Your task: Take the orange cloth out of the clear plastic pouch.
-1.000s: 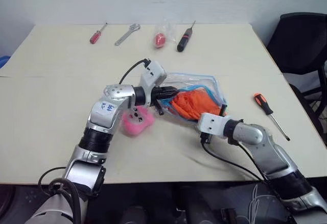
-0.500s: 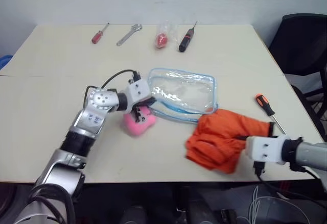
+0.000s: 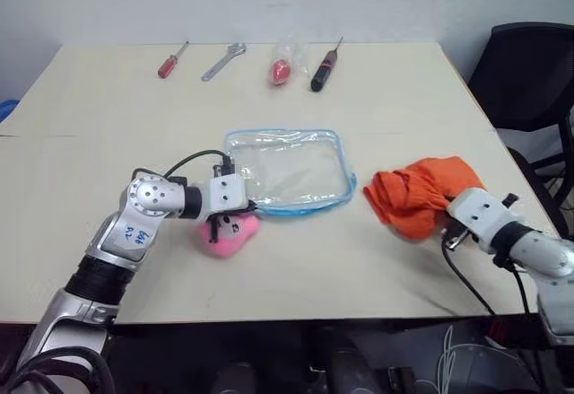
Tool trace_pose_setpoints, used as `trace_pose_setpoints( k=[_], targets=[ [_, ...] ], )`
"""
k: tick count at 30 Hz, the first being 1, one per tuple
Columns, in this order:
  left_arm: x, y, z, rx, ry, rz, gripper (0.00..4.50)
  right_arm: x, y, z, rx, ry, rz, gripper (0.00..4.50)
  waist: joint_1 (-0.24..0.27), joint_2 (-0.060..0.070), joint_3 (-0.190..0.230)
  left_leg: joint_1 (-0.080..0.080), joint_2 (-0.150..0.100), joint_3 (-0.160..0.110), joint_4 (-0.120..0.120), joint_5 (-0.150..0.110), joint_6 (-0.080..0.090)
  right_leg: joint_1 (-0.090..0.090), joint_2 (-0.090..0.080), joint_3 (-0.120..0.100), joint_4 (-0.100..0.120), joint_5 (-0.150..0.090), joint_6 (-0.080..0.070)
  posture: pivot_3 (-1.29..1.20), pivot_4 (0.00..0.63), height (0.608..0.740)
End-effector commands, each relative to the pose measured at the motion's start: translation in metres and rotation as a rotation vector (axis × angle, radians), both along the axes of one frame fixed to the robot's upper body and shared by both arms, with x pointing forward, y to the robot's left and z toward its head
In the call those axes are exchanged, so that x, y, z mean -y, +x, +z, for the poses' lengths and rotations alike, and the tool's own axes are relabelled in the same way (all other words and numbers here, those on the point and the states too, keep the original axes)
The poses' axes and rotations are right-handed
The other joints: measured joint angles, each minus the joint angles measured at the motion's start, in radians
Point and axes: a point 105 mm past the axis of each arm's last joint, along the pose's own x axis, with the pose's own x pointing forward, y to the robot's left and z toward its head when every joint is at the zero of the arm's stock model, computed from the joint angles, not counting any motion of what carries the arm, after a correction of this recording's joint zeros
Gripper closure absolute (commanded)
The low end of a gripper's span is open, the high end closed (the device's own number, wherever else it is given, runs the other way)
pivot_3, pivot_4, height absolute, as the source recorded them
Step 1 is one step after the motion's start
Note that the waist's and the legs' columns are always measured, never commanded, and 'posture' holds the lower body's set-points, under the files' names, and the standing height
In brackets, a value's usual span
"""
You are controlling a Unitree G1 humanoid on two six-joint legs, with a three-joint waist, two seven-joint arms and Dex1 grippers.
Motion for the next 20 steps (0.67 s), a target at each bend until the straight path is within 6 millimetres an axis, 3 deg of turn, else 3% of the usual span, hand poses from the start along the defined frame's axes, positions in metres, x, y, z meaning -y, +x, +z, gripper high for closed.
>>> trace_pose_setpoints(
  k=[1, 6, 10, 12, 16, 20],
  targets=[
    [-0.002, -0.003, 0.016, -0.029, -0.107, 0.023, 4.03, -0.009, -0.011, 0.007, -0.075, 0.018, 0.08, 3.37, 0.001, 0.0, 0.0, 0.0, 0.0, 0.0, 0.0, 0.0, 0.0, 0.0, 0.0, 0.0, 0.0, 0.0, 0.0, 0.0, 0.15, 0.74],
    [-0.025, -0.014, 0.041, -0.075, -0.203, 0.032, 2.52, 0.003, -0.033, 0.032, -0.175, 0.138, 0.094, 1.55, 0.001, 0.0, 0.0, 0.0, 0.0, -0.001, 0.0, 0.0, 0.001, 0.0, 0.0, -0.001, -0.001, 0.0, 0.0, 0.0, 0.15, 0.74],
    [-0.071, -0.022, 0.072, -0.095, -0.298, 0.119, 1.25, 0.031, -0.053, 0.063, -0.241, 0.295, 0.035, 0.1, -0.001, 0.0, 0.0, 0.0, 0.002, 0.0, 0.0, -0.001, 0.0, -0.001, 0.0, -0.001, 0.0, 0.0, 0.0, 0.0, 0.15, 0.74],
    [-0.098, -0.03, 0.077, -0.146, -0.3, 0.162, 0.66, 0.041, -0.067, 0.074, -0.302, 0.387, 0.032, 0.0, -0.002, 0.0, 0.0, 0.0, 0.002, 0.0, 0.0, -0.001, 0.0, -0.001, 0.001, -0.001, 0.0, 0.0, 0.0, 0.0, 0.15, 0.74],
    [-0.156, -0.041, 0.077, -0.138, -0.188, 0.275, 0.66, 0.068, -0.102, 0.081, -0.415, 0.499, 0.007, 0.0, 0.001, 0.0, 0.0, 0.001, 0.002, -0.001, -0.003, -0.001, 0.001, 0.0, 0.001, -0.002, -0.003, -0.001, -0.001, 0.0, 0.15, 0.74],
    [-0.172, -0.047, 0.077, -0.131, -0.146, 0.288, 0.66, 0.08, -0.11, 0.073, -0.425, 0.521, -0.054, 0.0, 0.005, 0.0, 0.0, 0.0, 0.001, -0.001, -0.003, -0.002, 0.003, 0.001, 0.0, -0.003, -0.005, 0.0, 0.0, 0.0, 0.15, 0.74]
  ],
)
